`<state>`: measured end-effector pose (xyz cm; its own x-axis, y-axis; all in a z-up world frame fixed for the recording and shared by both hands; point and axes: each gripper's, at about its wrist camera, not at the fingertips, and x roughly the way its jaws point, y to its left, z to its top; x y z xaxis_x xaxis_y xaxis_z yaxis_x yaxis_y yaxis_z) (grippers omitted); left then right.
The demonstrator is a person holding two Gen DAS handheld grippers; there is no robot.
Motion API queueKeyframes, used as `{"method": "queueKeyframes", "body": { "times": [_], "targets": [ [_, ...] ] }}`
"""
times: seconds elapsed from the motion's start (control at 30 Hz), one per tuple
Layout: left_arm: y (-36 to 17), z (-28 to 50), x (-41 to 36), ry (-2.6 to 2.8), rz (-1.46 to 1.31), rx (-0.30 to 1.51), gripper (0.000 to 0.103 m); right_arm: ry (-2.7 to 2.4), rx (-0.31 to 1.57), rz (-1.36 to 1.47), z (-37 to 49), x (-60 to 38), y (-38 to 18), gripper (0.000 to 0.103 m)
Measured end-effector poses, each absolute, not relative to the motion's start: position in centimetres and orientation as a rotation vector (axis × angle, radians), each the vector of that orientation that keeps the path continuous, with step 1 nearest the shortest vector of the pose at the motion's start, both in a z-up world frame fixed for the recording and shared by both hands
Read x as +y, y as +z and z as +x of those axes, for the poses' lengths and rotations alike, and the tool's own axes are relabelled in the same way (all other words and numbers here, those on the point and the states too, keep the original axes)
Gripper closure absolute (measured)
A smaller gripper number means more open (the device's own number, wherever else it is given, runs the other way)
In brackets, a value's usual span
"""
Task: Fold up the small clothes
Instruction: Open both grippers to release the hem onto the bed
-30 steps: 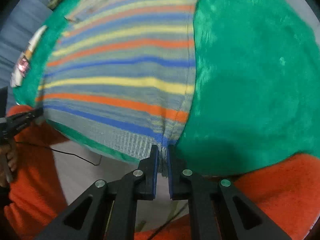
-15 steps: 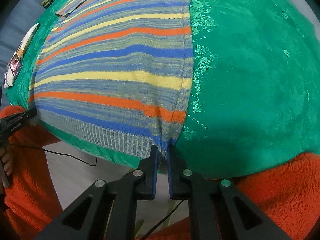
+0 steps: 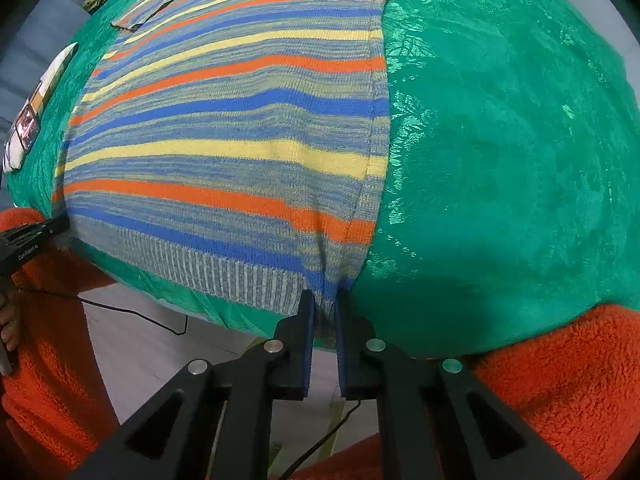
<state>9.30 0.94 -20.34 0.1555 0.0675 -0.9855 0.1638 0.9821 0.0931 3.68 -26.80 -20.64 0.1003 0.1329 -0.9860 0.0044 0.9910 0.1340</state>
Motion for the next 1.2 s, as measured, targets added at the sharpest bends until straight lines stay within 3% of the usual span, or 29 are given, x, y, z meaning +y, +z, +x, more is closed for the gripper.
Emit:
{"method": "queueKeyframes", "body": {
  "times": [0.37, 0.47, 0.6, 0.7, 0.77, 0.87, 0.97, 1.13, 1.2],
  "targets": [
    [-21.1, 9.1, 0.9, -0.068, 0.209, 1.437, 0.095, 0.093, 1.489, 0.073, 3.9, -25.9, -21.0, 0.093],
    [-21.4, 8.9, 1.1, -0.058, 0.211, 1.454, 0.087, 0.098, 1.502, 0.072, 4.1, -25.6, -21.2, 0.088],
    [-21.4, 8.4, 1.6, -0.045, 0.211, 1.450, 0.061, 0.107, 1.544, 0.056, 4.0, -25.2, -22.0, 0.082],
    [-20.3, 7.8, 2.2, -0.045, 0.188, 1.442, 0.051, 0.113, 1.568, 0.054, 3.9, -25.0, -22.2, 0.079],
    [-19.0, 7.0, 2.8, -0.046, 0.164, 1.426, 0.043, 0.133, 1.594, 0.065, 3.4, -25.1, -21.7, 0.063],
    [-15.7, 5.6, 4.3, -0.025, 0.137, 1.331, 0.034, 0.169, 1.606, 0.064, 2.3, -26.3, -19.4, 0.056],
    [-12.4, 5.5, 6.2, 0.008, 0.076, 1.185, 0.018, 0.141, 1.520, -0.007, 2.6, -28.3, -14.1, 0.050],
    [-11.2, 8.4, 6.9, 0.034, -0.076, 1.007, 0.014, 0.054, 1.225, -0.180, 8.5, -30.8, -5.3, 0.026],
    [-12.2, 9.7, 6.3, 0.038, -0.112, 0.989, 0.014, 0.052, 1.109, -0.270, 12.6, -30.0, -3.7, 0.026]
  ]
}}
